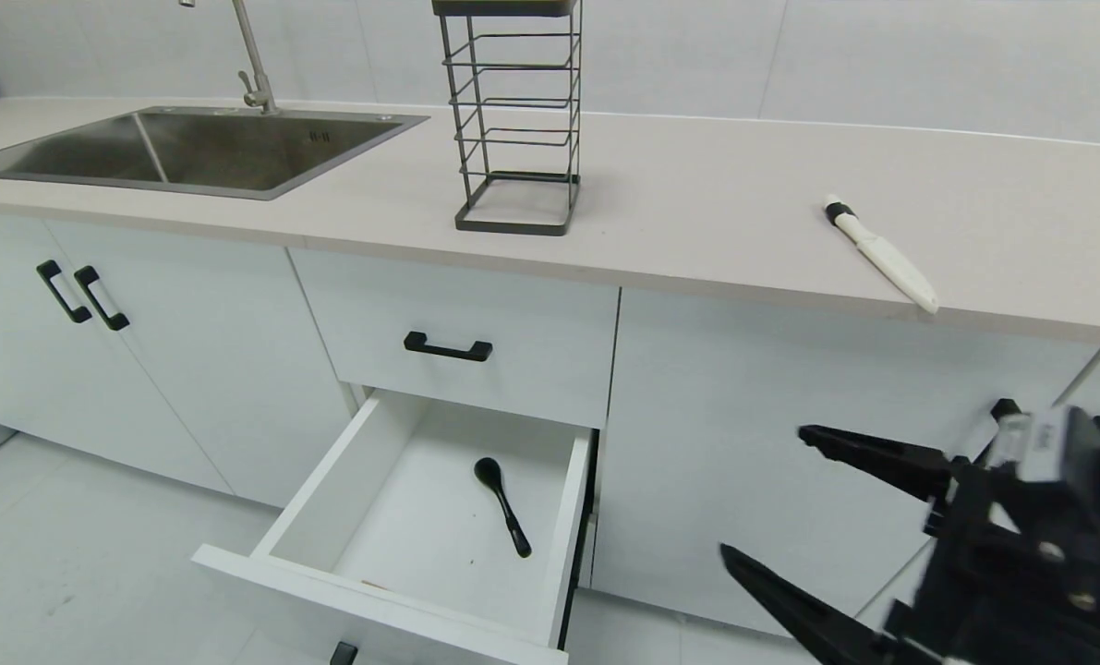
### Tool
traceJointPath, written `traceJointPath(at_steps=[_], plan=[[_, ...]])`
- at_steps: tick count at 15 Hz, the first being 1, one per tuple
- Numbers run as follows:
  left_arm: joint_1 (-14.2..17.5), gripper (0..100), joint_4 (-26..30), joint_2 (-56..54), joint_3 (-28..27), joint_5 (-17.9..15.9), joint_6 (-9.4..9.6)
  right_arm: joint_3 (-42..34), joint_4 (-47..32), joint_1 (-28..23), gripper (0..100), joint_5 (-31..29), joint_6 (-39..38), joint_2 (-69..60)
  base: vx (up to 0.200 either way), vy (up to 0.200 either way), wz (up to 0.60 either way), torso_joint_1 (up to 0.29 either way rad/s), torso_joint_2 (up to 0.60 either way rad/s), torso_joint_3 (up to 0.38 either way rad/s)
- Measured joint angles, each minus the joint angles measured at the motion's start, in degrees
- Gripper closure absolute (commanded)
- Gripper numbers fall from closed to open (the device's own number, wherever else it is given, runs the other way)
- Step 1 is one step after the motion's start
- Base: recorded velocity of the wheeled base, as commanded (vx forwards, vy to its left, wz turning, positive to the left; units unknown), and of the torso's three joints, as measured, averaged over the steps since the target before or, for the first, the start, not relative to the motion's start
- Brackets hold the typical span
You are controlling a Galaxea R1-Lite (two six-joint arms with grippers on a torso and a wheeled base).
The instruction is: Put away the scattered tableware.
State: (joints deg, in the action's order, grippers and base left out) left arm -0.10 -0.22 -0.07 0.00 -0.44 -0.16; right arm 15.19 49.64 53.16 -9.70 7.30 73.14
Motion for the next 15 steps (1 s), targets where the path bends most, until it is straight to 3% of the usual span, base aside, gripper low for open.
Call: traceJointPath(at_steps=[2, 5, 9, 11, 13, 15], plan=[[0.00, 0, -0.02, 0.00, 0.00, 0.00, 0.00, -5.96, -2.62, -3.47, 0, 0.13, -0.33, -10.08, 0.000, 0.000, 0.00, 0.000, 0.00, 0.000], [0.00, 0, -0.02, 0.00, 0.00, 0.00, 0.00, -10.18, -9.48, -14.23, 0, 0.21, -1.18, -23.33, 0.000, 0.000, 0.00, 0.000, 0.00, 0.000], [0.00, 0, -0.02, 0.00, 0.00, 0.00, 0.00, -13.19, -19.72, -36.16, 0, 0.73, -4.40, -39.88, 0.000, 0.000, 0.00, 0.000, 0.00, 0.000], [0.00, 0, 0.00, 0.00, 0.00, 0.00, 0.00, -13.71, -24.52, -44.48, 0, 2.95, -5.56, -48.53, 0.000, 0.000, 0.00, 0.000, 0.00, 0.000], [0.00, 0, -0.02, 0.00, 0.00, 0.00, -0.02, -14.14, -30.51, -50.38, 0, 4.38, -6.33, -56.94, 0.000, 0.000, 0.00, 0.000, 0.00, 0.000], [0.00, 0, 0.00, 0.00, 0.00, 0.00, 0.00, -14.68, -38.47, -52.32, 0, 4.82, -6.86, -64.60, 0.000, 0.000, 0.00, 0.000, 0.00, 0.000]])
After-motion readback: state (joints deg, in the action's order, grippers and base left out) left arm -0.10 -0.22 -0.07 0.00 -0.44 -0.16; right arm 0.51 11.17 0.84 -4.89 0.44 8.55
